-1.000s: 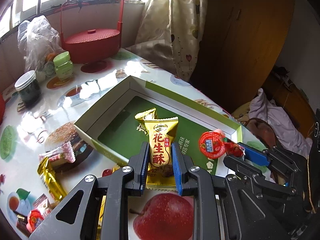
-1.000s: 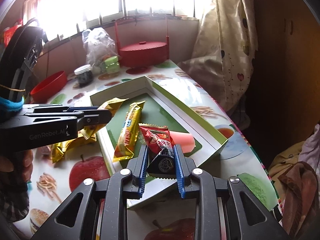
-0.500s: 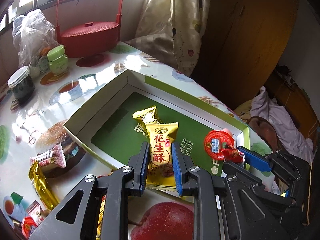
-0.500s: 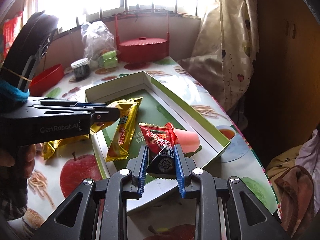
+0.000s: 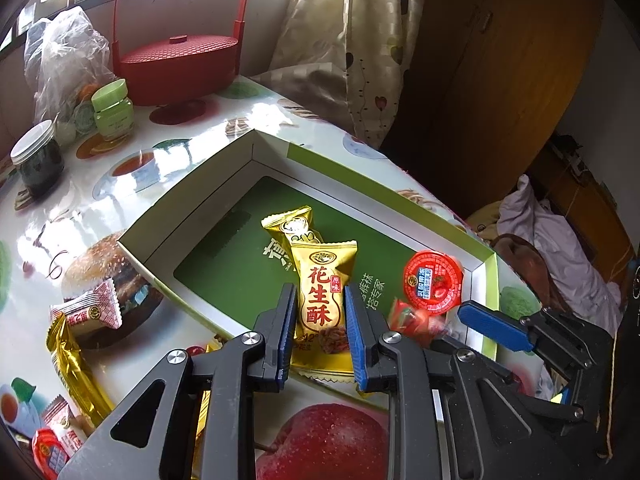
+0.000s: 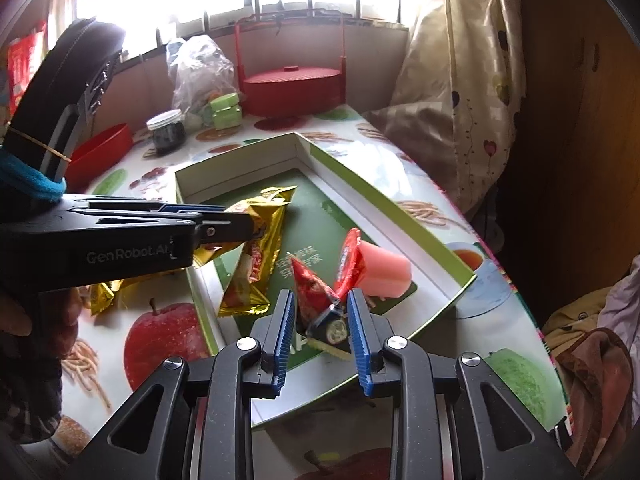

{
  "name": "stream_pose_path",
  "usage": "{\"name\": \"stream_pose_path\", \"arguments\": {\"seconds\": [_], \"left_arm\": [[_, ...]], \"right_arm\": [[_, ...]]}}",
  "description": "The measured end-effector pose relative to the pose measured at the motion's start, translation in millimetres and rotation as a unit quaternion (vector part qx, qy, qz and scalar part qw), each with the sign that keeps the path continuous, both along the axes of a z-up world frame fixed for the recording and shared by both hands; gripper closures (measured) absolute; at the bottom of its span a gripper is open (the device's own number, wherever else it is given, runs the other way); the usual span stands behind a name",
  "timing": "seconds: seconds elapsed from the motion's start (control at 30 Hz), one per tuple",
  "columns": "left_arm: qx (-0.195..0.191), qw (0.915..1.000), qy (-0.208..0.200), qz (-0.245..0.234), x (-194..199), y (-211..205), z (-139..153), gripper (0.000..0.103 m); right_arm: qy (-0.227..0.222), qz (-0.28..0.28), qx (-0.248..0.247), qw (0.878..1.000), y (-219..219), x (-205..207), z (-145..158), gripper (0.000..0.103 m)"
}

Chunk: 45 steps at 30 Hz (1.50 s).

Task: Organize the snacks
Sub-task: 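Lower both items into the green box and open both grippers, then withdraw both grippers from the box toward the remaining snacks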

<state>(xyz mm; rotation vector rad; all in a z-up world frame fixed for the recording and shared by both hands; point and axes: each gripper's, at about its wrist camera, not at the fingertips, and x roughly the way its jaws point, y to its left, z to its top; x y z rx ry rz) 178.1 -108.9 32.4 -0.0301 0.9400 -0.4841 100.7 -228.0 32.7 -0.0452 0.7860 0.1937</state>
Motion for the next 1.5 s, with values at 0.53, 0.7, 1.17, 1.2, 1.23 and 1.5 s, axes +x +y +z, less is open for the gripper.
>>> {"name": "stream_pose_path", "arguments": {"seconds": [0.53,0.7,1.17,1.2,1.23,1.5], "left_arm": [[-0.002,1.0,0.0,0.0,-8.3,-1.1,3.4,0.055],[-0.003,1.0,-0.006,0.001,-16.6,1.3,9.4,0.055],[-0.021,0.9993,-0.028,0.013,-47.0,24.4,28.0,0.055],[-0.021,0.9992,-0.03,0.014,-48.9,26.4,28.9,0.055],[-0.022,0.9991,-0.031,0.017,-51.5,29.7,29.7,0.054],[-0.024,0.9976,-0.036,0.055,-68.1,62.7,27.6,0.054]], "right_arm": [[0.003,-0.006,0.002,1.0,-0.3,-3.8,-1.2,0.066],[-0.002,-0.011,0.005,1.0,-0.3,-8.1,1.9,0.059],[-0.013,-0.005,0.009,1.0,9.3,-24.2,13.5,0.056],[-0.015,-0.004,0.009,1.0,10.8,-25.7,14.7,0.056],[-0.015,-0.003,0.01,1.0,12.2,-26.1,15.6,0.056],[-0.021,0.014,0.01,1.0,25.7,-31.6,20.6,0.054]]}}
